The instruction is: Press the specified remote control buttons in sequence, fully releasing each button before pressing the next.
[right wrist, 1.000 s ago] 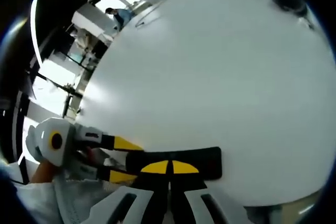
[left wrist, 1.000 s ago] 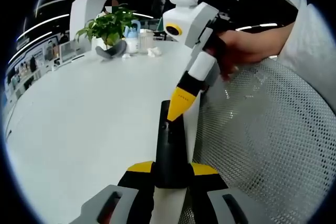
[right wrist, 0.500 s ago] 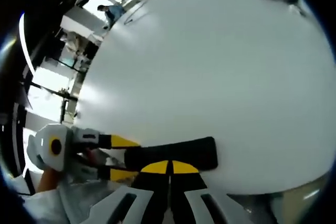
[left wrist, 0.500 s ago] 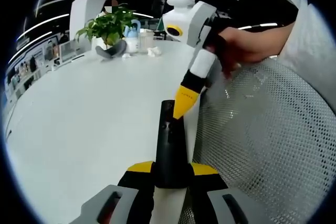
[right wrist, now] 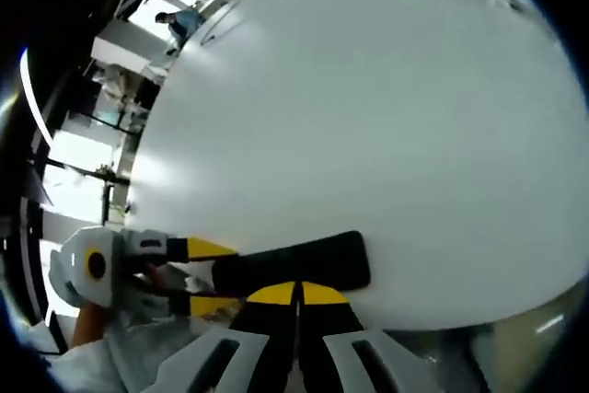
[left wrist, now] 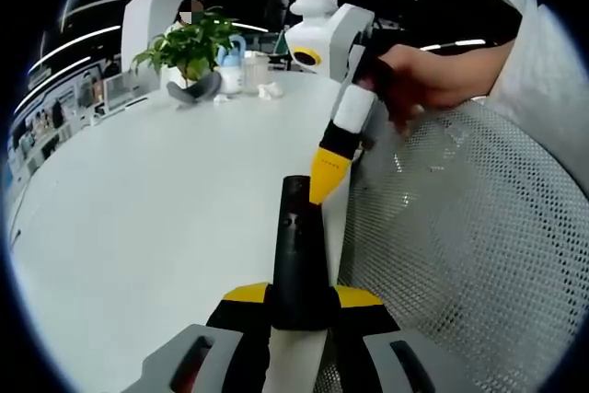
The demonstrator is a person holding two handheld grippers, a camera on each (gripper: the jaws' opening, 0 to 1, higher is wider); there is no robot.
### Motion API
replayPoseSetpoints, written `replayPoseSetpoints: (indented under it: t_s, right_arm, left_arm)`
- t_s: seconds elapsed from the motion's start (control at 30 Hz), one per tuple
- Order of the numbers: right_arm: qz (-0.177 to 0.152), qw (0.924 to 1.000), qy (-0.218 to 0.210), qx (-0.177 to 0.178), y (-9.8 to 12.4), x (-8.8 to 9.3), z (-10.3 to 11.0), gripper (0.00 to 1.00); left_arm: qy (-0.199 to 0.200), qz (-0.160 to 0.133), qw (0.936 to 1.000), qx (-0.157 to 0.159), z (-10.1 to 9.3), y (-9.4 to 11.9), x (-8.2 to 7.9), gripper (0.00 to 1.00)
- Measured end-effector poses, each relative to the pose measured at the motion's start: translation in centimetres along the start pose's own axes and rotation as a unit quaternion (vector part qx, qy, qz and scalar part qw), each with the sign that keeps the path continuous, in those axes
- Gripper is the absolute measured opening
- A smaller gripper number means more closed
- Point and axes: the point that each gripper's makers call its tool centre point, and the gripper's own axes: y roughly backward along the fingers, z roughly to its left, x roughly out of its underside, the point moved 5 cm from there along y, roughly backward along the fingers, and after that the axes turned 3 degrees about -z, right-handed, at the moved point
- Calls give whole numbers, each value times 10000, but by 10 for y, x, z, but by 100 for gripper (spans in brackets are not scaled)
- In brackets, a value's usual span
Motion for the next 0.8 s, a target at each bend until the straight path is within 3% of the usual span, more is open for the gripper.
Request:
replayPoseSetpoints:
  t_s: [0.2,0.8]
  right_arm:
    - [94,9988,447,168,-2,2,3,0]
    - [132,9996,255,25,-1,0,0,0]
  left_arm:
    - [-13,-4,10000,3,0,0,0,25]
    - [-70,-6,10000,3,0,0,0,25]
